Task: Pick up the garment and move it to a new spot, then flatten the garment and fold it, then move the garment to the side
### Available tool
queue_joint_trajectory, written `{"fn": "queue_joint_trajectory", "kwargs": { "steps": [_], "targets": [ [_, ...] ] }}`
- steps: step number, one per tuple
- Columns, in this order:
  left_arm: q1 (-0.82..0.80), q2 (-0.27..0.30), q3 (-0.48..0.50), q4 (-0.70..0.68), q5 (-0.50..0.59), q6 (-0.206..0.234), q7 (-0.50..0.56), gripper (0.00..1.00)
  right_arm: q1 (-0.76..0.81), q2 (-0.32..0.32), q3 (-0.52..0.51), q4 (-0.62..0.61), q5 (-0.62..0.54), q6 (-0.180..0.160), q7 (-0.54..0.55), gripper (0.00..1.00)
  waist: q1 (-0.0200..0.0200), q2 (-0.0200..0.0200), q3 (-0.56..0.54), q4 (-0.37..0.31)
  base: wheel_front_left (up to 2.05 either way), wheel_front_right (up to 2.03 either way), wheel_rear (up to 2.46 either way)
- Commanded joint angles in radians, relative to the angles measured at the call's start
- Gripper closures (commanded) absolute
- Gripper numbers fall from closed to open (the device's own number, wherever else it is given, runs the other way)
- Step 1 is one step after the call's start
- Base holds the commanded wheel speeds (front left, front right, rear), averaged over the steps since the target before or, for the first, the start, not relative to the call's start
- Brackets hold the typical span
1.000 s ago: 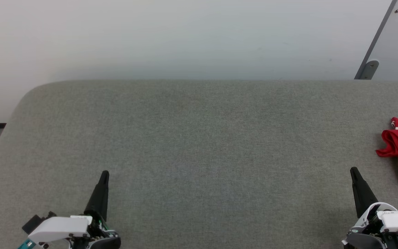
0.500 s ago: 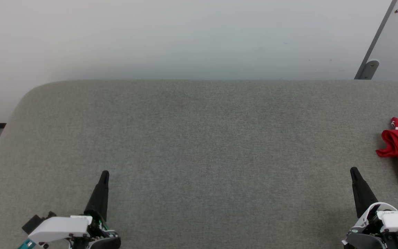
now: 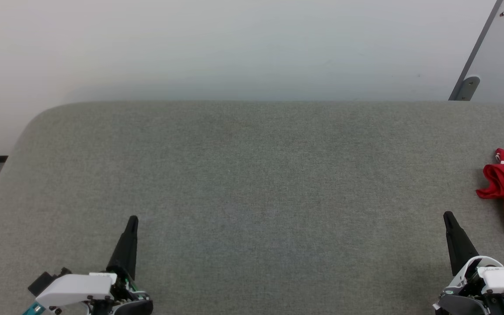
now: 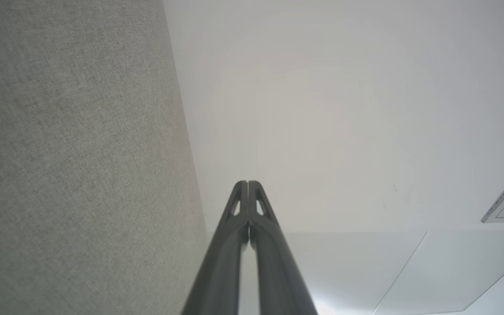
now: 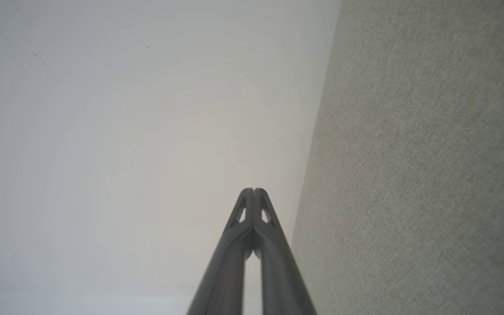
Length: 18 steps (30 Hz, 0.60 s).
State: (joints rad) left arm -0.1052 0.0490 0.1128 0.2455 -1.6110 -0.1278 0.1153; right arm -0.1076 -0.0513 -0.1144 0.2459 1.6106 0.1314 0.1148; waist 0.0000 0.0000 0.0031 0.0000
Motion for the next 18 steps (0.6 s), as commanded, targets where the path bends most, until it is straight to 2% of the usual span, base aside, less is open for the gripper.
{"fn": "queue_joint_trajectory", "kwargs": {
  "steps": [1,18],
  "targets": [
    [-0.009,0.0,0.002,0.001,-0.004,-0.005,0.001,1.0,-0.003,0.003,0.0,-0.002,0.005,-0.001,0.002,1.0,0.0,0.0,0.0,0.0,0.0,0.0,0.0],
    [-0.009,0.0,0.002,0.001,-0.004,-0.005,0.001,1.0,-0.003,0.003,0.0,-0.002,0.005,-0.001,0.002,1.0,0.0,0.0,0.0,0.0,0.0,0.0,0.0]
  ]
}}
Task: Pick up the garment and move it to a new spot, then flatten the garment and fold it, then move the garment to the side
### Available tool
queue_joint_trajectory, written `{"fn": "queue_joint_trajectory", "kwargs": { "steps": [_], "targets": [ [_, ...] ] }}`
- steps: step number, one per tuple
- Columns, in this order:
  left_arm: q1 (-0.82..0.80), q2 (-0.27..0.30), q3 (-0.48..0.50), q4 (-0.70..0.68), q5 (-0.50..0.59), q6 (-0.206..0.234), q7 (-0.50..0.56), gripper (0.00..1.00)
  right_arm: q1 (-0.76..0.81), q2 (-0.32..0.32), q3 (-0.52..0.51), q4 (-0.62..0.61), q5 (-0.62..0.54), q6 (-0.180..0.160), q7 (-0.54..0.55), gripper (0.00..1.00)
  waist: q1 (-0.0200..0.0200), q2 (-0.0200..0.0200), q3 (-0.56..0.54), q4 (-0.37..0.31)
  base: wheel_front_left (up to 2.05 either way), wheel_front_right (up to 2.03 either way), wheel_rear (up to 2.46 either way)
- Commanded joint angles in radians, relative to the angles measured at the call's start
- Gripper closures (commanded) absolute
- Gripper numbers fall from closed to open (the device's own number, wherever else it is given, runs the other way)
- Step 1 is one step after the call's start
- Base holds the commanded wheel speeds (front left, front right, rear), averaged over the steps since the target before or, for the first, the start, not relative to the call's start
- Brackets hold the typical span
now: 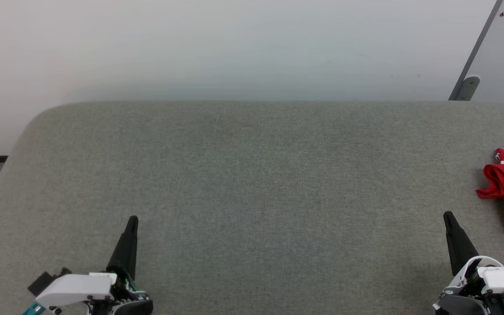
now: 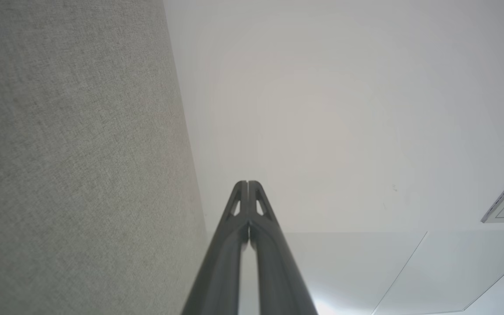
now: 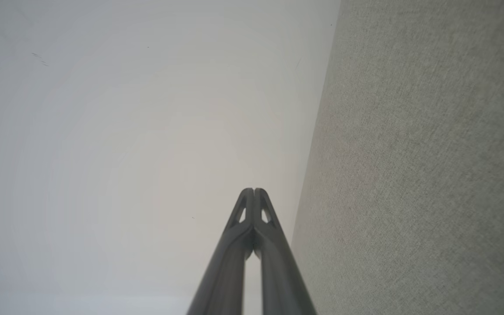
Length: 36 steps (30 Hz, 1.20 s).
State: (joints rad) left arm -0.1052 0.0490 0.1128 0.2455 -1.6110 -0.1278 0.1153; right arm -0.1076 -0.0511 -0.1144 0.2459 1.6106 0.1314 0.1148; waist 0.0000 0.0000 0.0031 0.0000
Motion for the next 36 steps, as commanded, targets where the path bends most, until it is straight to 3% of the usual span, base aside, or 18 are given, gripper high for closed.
{"fn": "queue_joint_trajectory", "kwargs": {
  "steps": [1,36],
  "targets": [
    [-0.009,0.0,0.002,0.001,-0.004,-0.005,0.001,1.0,-0.003,0.003,0.0,-0.002,0.005,-0.001,0.002,1.0,0.0,0.0,0.0,0.0,0.0,0.0,0.0],
    [-0.009,0.0,0.002,0.001,-0.004,-0.005,0.001,1.0,-0.003,0.003,0.0,-0.002,0.005,-0.001,0.002,1.0,0.0,0.0,0.0,0.0,0.0,0.0,0.0]
  ]
}}
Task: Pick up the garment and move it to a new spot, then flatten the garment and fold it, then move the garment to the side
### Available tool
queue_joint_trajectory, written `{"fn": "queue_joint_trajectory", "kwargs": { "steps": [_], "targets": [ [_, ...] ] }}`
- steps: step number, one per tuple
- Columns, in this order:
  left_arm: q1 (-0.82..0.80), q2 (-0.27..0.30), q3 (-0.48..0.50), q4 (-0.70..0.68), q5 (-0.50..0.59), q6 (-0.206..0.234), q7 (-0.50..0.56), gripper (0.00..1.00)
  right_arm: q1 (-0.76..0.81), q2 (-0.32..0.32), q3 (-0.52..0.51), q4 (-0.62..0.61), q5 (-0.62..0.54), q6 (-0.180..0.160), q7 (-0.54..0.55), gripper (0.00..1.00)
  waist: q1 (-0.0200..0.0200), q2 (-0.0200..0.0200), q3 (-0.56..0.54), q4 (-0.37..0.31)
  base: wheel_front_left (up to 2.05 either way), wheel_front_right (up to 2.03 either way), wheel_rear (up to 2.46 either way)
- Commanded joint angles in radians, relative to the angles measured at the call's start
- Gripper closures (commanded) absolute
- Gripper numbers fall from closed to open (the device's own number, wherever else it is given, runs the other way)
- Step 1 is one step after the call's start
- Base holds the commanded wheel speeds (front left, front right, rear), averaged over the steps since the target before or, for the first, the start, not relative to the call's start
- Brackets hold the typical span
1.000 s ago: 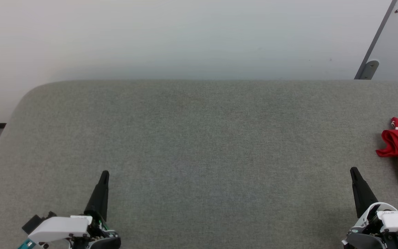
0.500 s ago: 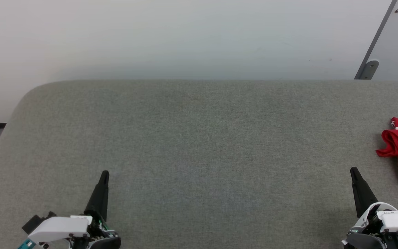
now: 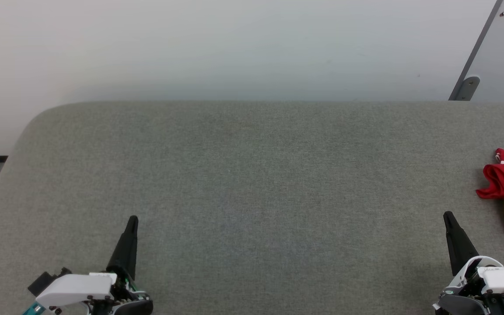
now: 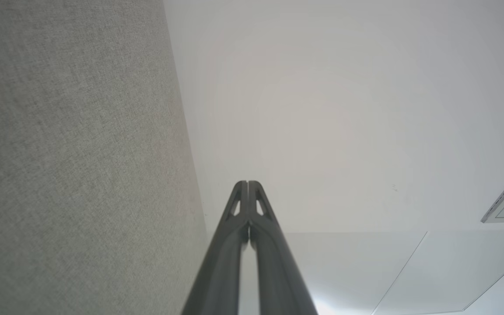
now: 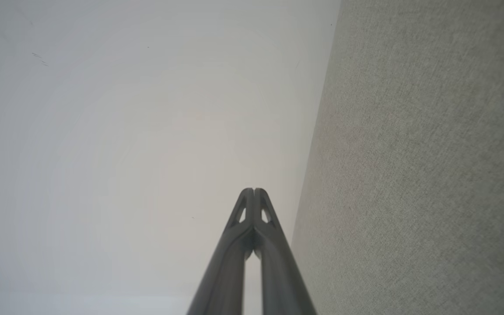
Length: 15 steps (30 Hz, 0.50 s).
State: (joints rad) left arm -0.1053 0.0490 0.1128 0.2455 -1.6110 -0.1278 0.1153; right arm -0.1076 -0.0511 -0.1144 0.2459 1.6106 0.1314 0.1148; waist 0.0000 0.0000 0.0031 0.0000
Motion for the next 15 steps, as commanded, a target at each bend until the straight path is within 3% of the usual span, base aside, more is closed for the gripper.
{"fn": "queue_joint_trajectory", "kwargs": {
  "steps": [1,15],
  "targets": [
    [-0.009,0.0,0.002,0.001,-0.004,-0.005,0.001,1.0,-0.003,0.003,0.0,-0.002,0.005,-0.001,0.002,1.0,0.0,0.0,0.0,0.0,0.0,0.0,0.0],
    [-0.009,0.0,0.002,0.001,-0.004,-0.005,0.001,1.0,-0.003,0.003,0.0,-0.002,0.005,-0.001,0.002,1.0,0.0,0.0,0.0,0.0,0.0,0.0,0.0]
  ]
}}
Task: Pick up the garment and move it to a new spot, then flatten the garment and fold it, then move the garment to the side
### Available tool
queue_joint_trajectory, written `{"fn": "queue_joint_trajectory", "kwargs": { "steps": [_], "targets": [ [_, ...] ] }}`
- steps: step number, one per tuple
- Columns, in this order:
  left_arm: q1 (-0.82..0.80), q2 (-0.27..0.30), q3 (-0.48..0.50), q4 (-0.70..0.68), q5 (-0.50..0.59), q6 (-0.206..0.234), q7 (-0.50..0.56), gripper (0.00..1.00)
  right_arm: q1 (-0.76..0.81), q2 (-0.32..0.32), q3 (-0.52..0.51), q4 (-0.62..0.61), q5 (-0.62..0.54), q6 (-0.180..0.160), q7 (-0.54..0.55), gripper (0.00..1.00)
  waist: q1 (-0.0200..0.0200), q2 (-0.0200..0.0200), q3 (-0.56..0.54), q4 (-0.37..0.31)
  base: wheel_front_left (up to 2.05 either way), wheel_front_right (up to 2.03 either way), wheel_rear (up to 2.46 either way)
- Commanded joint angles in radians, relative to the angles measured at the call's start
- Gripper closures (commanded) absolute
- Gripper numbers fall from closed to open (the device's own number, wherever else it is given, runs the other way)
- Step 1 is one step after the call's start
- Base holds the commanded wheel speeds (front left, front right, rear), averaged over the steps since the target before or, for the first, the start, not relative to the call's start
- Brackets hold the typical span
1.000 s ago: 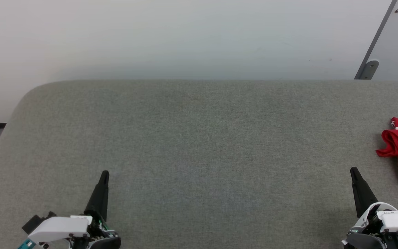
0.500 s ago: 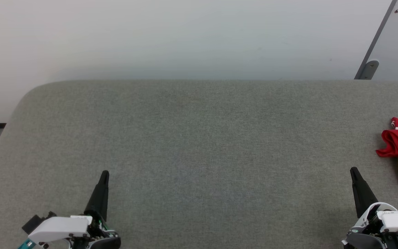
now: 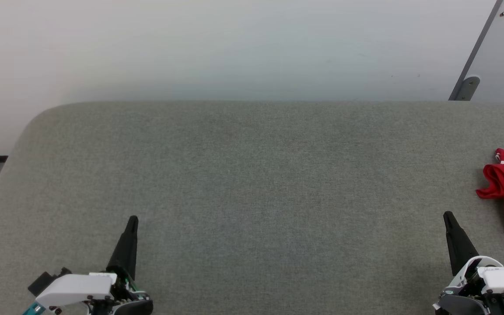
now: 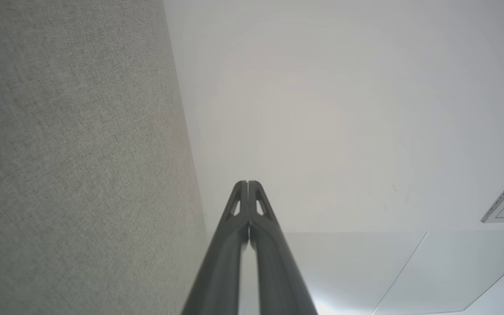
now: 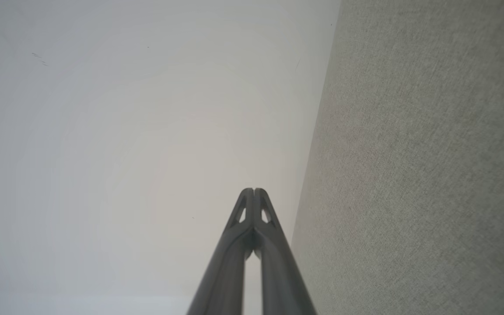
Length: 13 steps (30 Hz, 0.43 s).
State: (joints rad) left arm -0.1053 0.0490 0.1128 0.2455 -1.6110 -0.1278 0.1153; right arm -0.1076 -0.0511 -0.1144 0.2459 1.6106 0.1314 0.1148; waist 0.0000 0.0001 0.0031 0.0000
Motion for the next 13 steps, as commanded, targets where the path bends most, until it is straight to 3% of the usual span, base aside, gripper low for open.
{"fn": "queue_joint_trajectory", "kwargs": {
  "steps": [1,13],
  "targets": [
    [-0.009,0.0,0.002,0.001,-0.004,-0.005,0.001,1.0,-0.003,0.003,0.0,-0.002,0.005,-0.001,0.002,1.0,0.0,-0.0001,0.0,0.0,0.0,0.0,0.0],
    [-0.009,0.0,0.002,0.001,-0.004,-0.005,0.001,1.0,-0.003,0.003,0.0,-0.002,0.005,-0.001,0.002,1.0,0.0,-0.0001,0.0,0.0,0.0,0.0,0.0]
  ]
}}
